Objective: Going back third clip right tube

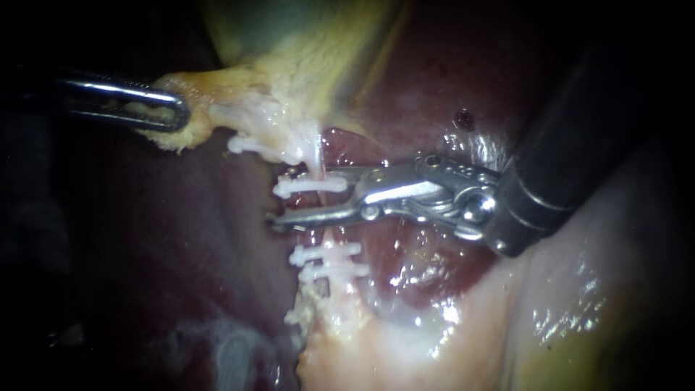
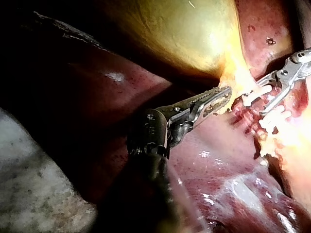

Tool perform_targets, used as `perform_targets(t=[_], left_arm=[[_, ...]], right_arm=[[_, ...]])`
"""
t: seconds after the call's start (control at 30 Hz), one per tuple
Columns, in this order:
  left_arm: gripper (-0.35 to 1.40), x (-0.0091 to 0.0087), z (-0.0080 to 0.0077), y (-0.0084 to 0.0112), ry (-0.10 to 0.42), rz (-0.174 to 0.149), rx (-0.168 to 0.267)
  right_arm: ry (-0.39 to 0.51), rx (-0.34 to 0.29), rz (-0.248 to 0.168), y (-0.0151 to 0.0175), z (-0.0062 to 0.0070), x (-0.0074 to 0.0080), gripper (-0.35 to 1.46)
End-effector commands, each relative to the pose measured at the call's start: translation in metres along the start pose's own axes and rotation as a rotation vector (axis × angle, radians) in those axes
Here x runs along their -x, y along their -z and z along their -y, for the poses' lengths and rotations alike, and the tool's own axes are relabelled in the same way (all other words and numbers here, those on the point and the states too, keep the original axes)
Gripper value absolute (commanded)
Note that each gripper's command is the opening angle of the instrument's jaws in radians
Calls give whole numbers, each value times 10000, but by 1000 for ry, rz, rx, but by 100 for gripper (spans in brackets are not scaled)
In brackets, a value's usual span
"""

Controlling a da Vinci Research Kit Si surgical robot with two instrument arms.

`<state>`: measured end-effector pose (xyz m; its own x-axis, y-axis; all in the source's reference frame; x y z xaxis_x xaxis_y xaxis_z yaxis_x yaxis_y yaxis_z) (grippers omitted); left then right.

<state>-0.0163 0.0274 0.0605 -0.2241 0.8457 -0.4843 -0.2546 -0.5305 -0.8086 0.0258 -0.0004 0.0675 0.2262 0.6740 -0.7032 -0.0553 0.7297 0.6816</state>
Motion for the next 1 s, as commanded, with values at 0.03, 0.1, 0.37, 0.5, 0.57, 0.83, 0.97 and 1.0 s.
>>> perform_targets(t=[0.03,0.1,0.37,0.5,0.57,0.83,0.97,1.0], left_arm=[[-35,0,0,0,0,0,0],[-35,0,0,0,0,0,0],[-35,0,0,0,0,0,0],[-35,0,0,1,-1,0,1],[-35,0,0,1,-1,0,1],[-35,0,1,1,-1,0,1],[-35,0,2,1,-1,1,1],[-35,0,2,1,-1,1,1]], right_arm=[[6,-1,0,3,-1,0,50],[23,4,1,10,0,0,50],[107,-15,20,44,5,6,50],[181,-33,38,71,14,7,50],[223,-42,40,83,18,5,50],[292,-65,72,128,29,-10,50],[292,-71,72,138,33,-10,50],[292,-72,72,139,33,-10,50]])
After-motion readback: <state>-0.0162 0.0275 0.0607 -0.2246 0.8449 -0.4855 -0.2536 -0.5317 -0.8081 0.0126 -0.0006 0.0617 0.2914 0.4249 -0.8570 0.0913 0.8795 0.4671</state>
